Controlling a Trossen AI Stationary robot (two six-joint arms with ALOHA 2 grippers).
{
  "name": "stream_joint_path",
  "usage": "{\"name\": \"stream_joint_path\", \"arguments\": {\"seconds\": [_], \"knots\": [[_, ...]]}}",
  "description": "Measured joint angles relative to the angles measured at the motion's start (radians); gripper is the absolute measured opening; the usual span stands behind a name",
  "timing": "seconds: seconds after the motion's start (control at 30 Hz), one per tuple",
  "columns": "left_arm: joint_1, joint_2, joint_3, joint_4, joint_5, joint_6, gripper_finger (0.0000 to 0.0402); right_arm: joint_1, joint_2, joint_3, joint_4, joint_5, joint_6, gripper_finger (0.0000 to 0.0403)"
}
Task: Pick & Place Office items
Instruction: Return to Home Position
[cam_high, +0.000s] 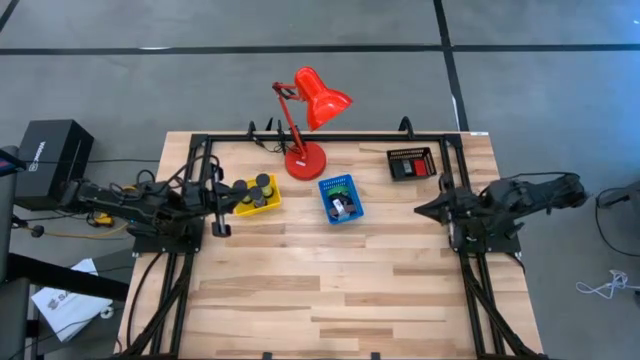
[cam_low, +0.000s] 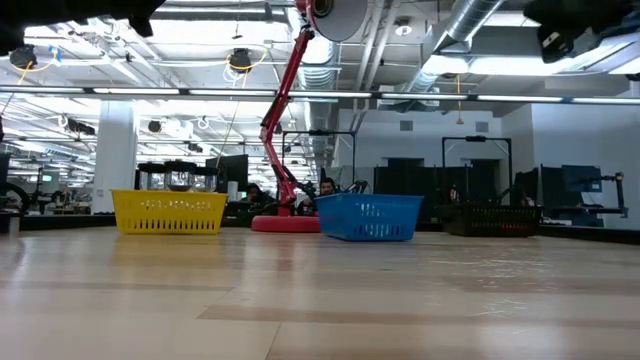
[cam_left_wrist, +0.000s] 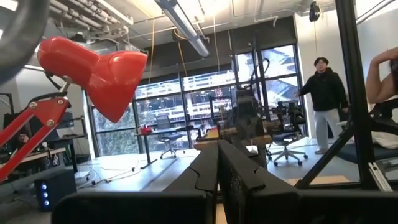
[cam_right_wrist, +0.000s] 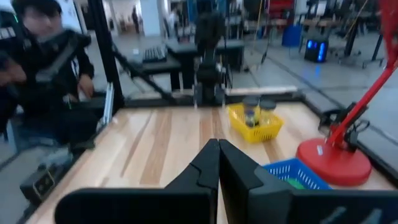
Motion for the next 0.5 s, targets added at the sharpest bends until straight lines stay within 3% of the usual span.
{"name": "stream_joint_path", "arguments": {"seconds": [0.37,0.5], "knots": [[0.0,-0.029,-0.061,0.023,0.001,0.037,0.0001,0.0,-0.254,-0.083,-0.002,0.0,-0.009,0.0],[0.0,-0.073,-0.103,0.033,0.001,0.043,0.0001,0.001,-0.255,-0.097,-0.016,0.0,-0.019,0.0]]}}
